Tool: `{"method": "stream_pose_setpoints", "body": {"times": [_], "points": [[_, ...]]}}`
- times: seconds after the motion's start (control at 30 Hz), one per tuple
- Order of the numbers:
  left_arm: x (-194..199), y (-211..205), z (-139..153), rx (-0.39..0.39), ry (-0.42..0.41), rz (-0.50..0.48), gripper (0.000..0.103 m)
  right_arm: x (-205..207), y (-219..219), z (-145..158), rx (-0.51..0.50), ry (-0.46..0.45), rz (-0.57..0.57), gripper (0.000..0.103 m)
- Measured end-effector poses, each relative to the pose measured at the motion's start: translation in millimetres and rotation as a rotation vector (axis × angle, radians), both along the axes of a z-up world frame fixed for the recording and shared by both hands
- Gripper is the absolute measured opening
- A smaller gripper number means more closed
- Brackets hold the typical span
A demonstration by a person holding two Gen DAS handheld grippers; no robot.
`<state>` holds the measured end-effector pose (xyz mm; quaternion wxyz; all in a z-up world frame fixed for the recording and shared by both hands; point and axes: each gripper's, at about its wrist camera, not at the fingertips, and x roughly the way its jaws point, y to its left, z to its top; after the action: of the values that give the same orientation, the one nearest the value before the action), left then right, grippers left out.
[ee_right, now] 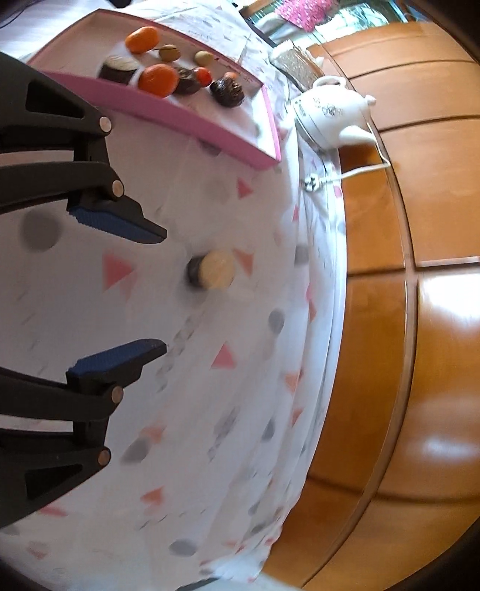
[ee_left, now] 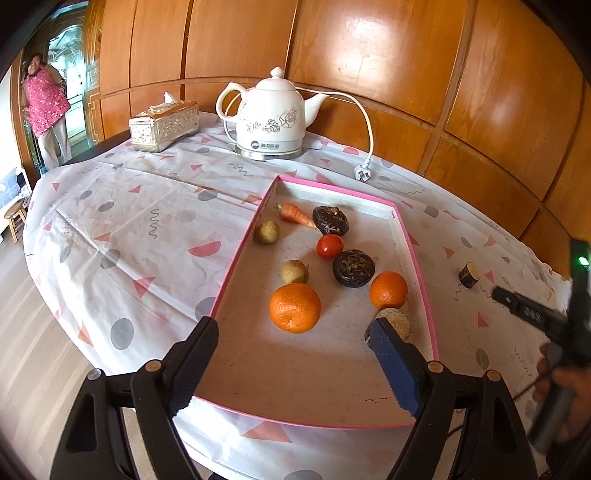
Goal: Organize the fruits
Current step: 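Move the right gripper toward the cut dark cylinder slice on the cloth, then close the right gripper on the cylinder slice and lift it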
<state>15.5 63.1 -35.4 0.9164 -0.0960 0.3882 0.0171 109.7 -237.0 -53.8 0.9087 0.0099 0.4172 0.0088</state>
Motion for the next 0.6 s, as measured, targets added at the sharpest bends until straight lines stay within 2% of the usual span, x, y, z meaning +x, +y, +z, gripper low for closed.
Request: {"method": "stream_pose_setpoints", "body": {"times": [0.27, 0.5, 0.53, 0.57, 0.6], "points": [[2.6, 9.7, -5.4, 0.001, 0.020, 0.028, 0.085, 50.7, 21.4, -11.6, -0.035, 0.039, -0.003, 0.055], [4.8, 14.9, -11.3, -0.009, 0.041, 0.046, 0.085, 72.4, 21.2, -23.3, -0.046, 0.068, -0.035, 0.055], [5.0, 14.8, -11.5, -0.009, 0.042, 0.046, 0.085, 73.8, 22.1, -25.0, -0.044, 0.071, -0.026, 0.049], [5.1, 14.8, -11.6, -0.009, 0.043, 0.045, 0.085, 73.9, 23.5, -25.3, -0.051, 0.071, -0.023, 0.037], [5.4, 14.7, -11.8, -0.009, 0.043, 0.046, 0.085, 73.5, 24.0, -25.2, -0.066, 0.066, -0.027, 0.034]]}}
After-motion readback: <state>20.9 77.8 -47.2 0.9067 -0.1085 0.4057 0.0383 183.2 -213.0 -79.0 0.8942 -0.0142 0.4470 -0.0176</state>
